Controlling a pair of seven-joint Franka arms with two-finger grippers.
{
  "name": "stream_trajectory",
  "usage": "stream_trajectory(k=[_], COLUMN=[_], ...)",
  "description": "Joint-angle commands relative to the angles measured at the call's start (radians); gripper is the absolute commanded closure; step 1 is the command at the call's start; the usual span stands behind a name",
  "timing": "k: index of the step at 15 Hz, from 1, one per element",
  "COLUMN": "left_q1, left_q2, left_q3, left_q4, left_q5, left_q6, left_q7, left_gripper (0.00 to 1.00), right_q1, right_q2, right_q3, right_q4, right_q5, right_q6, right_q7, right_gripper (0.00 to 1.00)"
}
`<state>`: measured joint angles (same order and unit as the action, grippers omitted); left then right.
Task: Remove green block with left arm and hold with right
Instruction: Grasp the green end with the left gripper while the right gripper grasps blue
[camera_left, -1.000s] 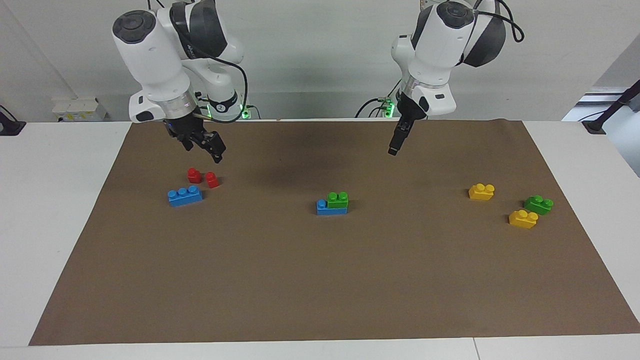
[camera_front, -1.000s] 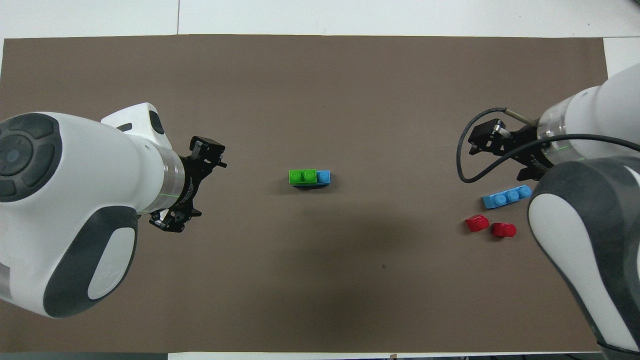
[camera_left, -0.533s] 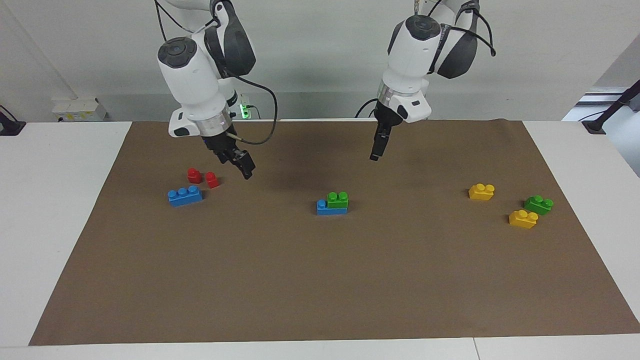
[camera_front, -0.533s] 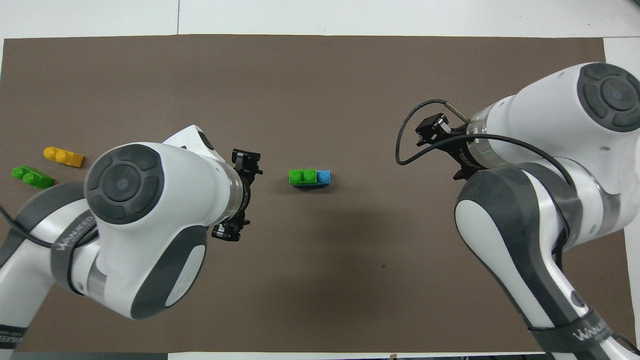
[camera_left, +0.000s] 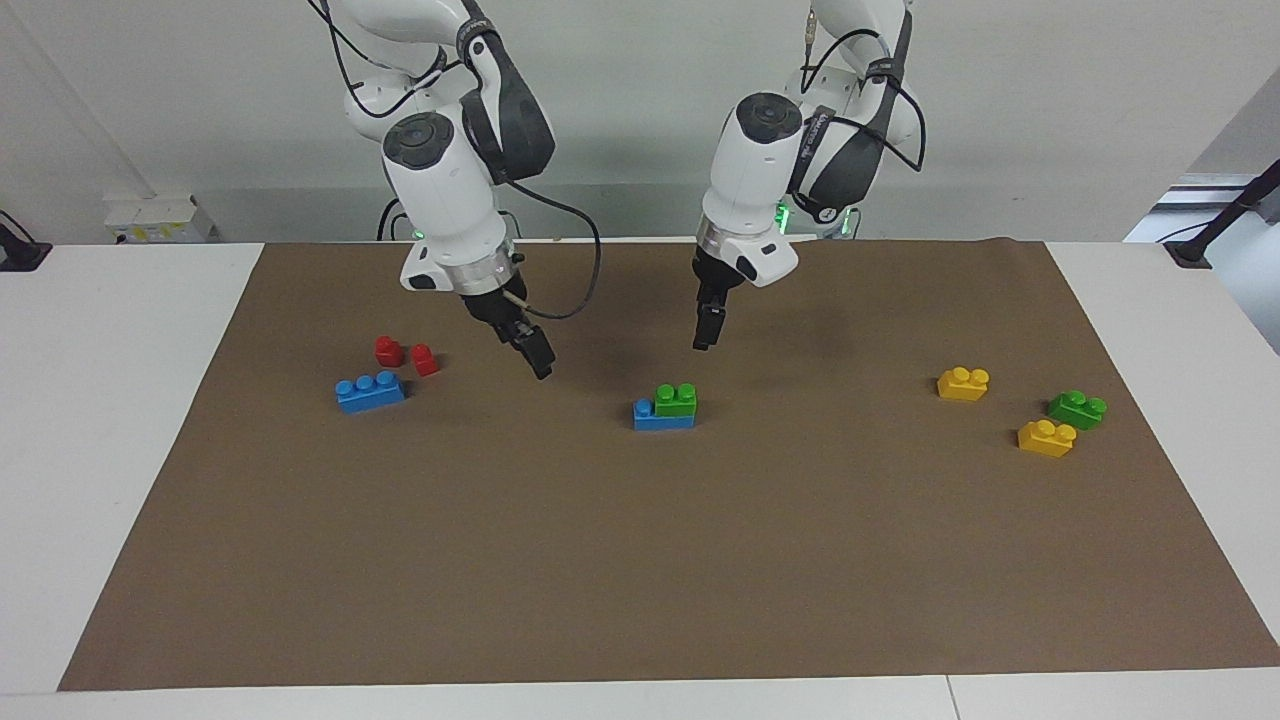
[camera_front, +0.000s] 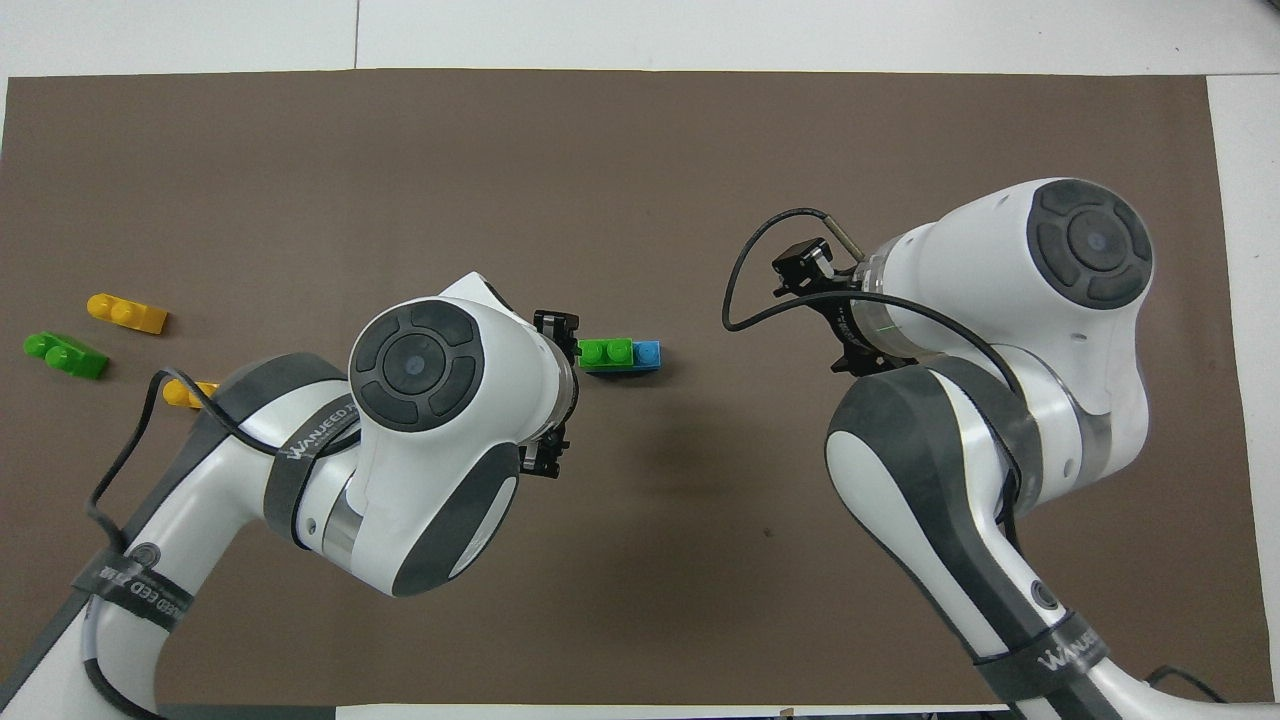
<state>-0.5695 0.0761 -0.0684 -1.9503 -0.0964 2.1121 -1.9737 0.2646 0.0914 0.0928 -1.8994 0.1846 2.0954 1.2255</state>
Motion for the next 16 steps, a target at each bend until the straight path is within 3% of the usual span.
stream_trajectory(k=[1,6,9,16], left_q1=[-0.033,-0.033,-0.033,-0.038], left_q2=[0.062,0.119,0.180,0.247], left_q3=[0.018,0.018,0.018,0.018], left_q4=[0.016,0.019,0.074,0.080], left_q5=[0.030,0.084,0.136,0.173], left_q6=[0.061,0.144,0.152,0.193], left_q7=[-0.124,-0.279,-0.329,-0.349], left_gripper=[0.00,0.00,0.00,0.00], right_q1=[0.007,0.012,0.012,0.044], right_q2=[0.013,0.048,0.064,0.132], right_q3=[-0.002,-0.002,-0.002,-0.002], right_q4=[-0.018,-0.013,-0.013,0.000], right_q5=[0.087,0.151,0.185,0.271], right_q6=[0.028,0.031,0.052,0.189], right_q7=[0.061,0.199,0.262,0.387], right_gripper=[0.01,0.01,0.02,0.02])
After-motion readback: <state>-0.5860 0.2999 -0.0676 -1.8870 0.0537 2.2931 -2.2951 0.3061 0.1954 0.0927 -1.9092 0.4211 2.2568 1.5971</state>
